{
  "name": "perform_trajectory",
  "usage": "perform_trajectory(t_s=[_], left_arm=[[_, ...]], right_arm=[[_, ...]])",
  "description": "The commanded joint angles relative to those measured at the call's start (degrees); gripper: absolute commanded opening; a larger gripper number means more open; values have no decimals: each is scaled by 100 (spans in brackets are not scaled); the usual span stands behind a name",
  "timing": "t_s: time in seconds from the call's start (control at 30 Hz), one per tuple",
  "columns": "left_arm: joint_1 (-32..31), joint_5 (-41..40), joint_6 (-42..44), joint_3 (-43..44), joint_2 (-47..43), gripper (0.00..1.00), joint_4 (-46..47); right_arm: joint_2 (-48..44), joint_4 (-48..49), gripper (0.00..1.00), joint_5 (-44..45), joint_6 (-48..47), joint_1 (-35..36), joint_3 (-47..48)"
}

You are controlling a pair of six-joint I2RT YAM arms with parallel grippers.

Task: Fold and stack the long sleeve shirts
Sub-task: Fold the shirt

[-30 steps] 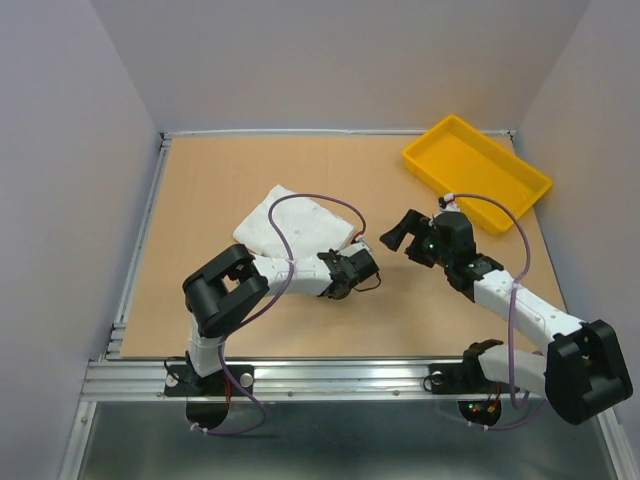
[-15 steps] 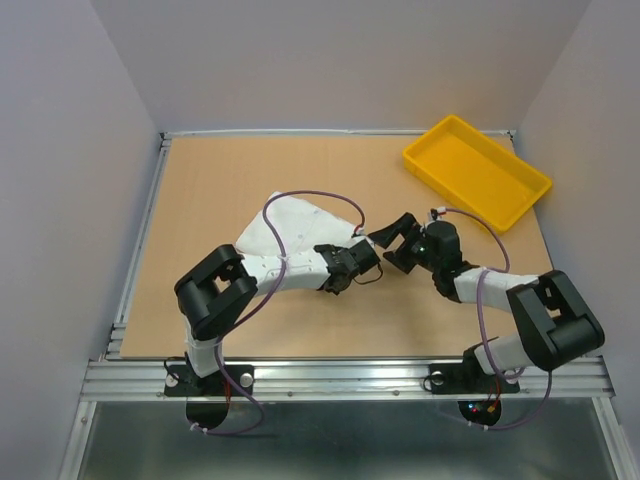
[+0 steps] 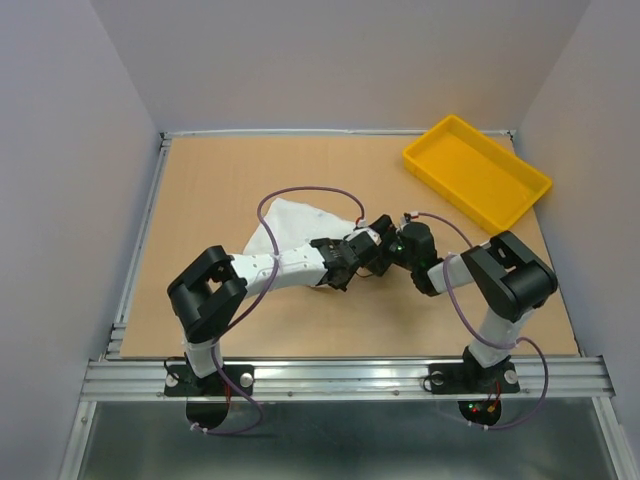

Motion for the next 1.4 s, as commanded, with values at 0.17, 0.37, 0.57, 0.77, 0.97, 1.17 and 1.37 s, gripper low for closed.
perform_trajectory(t_s=[0.17,0.37,0.57,0.77,0.97,1.17,1.37], left_arm=[[29,322,-270,240,-397,0,294],[37,576,-323,266,-406,0,426],[37,682,-411,257,-336,0,558],[46,867,-542,170,-476,21,751],[449,1051,-639,135,-1056,63,768],[1617,1876,-630,-733,-2391,72,1672],[3200,2369,-438,-1385,-3052,78,2060]], right_arm=[[793,851,100,35,531,566,355],[1145,948,94,132,576,645,566],[1322,1027,81,176,444,672,724],[1102,1027,30,290,75,672,593],[584,624,1,-139,-443,470,452],[-92,-1558,1,-237,-1681,311,837],[-866,-4682,1,17,-3483,294,1891]])
